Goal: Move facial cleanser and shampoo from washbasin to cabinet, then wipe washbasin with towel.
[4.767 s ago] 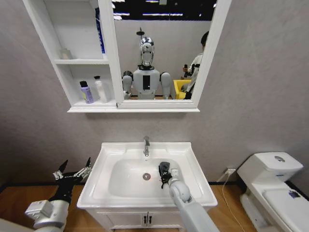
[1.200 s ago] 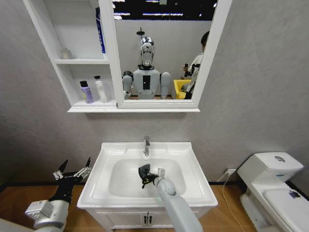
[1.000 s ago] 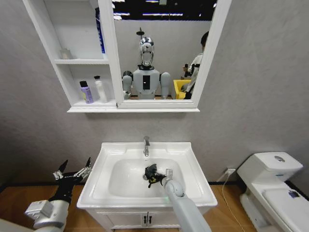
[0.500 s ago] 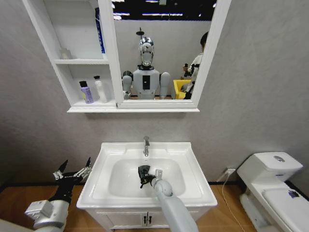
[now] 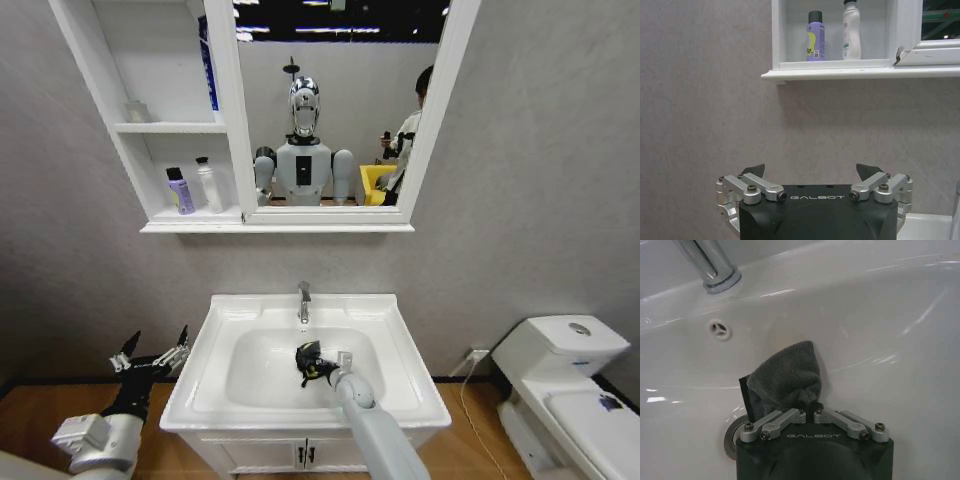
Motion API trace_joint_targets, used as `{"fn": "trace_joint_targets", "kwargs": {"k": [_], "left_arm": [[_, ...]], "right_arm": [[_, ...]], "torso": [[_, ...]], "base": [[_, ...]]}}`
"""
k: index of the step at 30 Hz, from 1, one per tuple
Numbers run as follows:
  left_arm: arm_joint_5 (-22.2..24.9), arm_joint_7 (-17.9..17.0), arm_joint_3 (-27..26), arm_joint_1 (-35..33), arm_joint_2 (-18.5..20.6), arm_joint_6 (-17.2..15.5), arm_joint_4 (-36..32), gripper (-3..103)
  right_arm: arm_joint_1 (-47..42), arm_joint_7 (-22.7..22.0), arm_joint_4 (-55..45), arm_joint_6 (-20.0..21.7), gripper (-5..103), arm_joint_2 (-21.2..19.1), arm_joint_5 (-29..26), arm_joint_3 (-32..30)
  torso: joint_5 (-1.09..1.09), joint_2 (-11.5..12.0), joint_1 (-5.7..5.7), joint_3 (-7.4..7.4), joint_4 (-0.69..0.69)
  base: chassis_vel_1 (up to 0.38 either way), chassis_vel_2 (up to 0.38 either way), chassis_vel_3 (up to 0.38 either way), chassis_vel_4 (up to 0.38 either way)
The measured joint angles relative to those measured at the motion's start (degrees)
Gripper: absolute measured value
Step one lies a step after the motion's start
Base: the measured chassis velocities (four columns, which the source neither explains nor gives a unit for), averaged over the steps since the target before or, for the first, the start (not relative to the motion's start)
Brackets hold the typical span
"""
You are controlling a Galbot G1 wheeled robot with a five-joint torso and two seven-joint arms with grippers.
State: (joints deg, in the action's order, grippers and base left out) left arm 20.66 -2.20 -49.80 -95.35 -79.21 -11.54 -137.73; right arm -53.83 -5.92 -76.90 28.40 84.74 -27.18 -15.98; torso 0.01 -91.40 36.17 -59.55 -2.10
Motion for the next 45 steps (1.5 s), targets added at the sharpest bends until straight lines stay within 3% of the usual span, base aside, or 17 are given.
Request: {"fn": "trace_joint_targets", "kwargs": {"k": [12,17,23,28,37,38,40,45], "left_arm": [[0.00,0.00,0.00,0.00,0.00,0.00,0.00,100],[0.00,0.00,0.00,0.00,0.00,0.00,0.00,100],[0.00,0.00,0.00,0.00,0.00,0.00,0.00,100],[0.00,0.00,0.00,0.00,0.00,0.00,0.00,100],[0.00,0.00,0.00,0.00,0.00,-0.01,0.00,100],[0.00,0.00,0.00,0.00,0.00,0.00,0.00,100],[0.00,0.00,0.00,0.00,0.00,0.00,0.00,100],[0.00,0.00,0.00,0.00,0.00,0.00,0.00,100]], "right_arm": [[-4.28,-4.73,-8.28,2.38,2,-3.28,-1.25,-3.78],[-4.96,-6.60,-10.80,1.17,2,-3.89,-0.01,-5.11],[-4.68,-6.84,-14.47,-2.32,2,-4.34,4.65,-5.49],[-2.85,-5.36,-17.66,-6.88,2,-4.68,14.81,-6.28],[-0.77,-0.36,-13.09,-10.94,-1,-5.86,20.64,-11.83],[-0.92,1.01,-12.46,-10.94,4,-6.26,20.30,-12.43],[-1.24,2.25,-12.06,-10.85,4,-6.59,19.11,-12.74],[-1.79,2.06,-10.96,-10.25,26,-6.45,16.94,-13.04]], "torso": [[-0.01,0.00,0.01,0.00,0.00],[0.00,0.00,0.01,0.00,0.00],[-0.01,0.00,0.01,0.00,0.01],[-0.01,0.00,0.01,0.00,0.00],[0.00,0.00,0.01,0.00,0.00],[0.00,0.01,0.01,0.00,0.01],[0.00,0.00,0.01,0.00,0.01],[0.00,0.00,0.00,0.00,0.00]], "base": [[0.000,0.000,0.000,0.000],[0.000,0.000,0.000,0.000],[0.000,0.000,0.000,0.000],[0.000,0.000,0.000,0.000],[0.000,0.000,0.000,0.000],[0.000,0.000,0.000,0.000],[0.000,0.000,0.000,0.000],[0.000,0.000,0.000,0.000]]}}
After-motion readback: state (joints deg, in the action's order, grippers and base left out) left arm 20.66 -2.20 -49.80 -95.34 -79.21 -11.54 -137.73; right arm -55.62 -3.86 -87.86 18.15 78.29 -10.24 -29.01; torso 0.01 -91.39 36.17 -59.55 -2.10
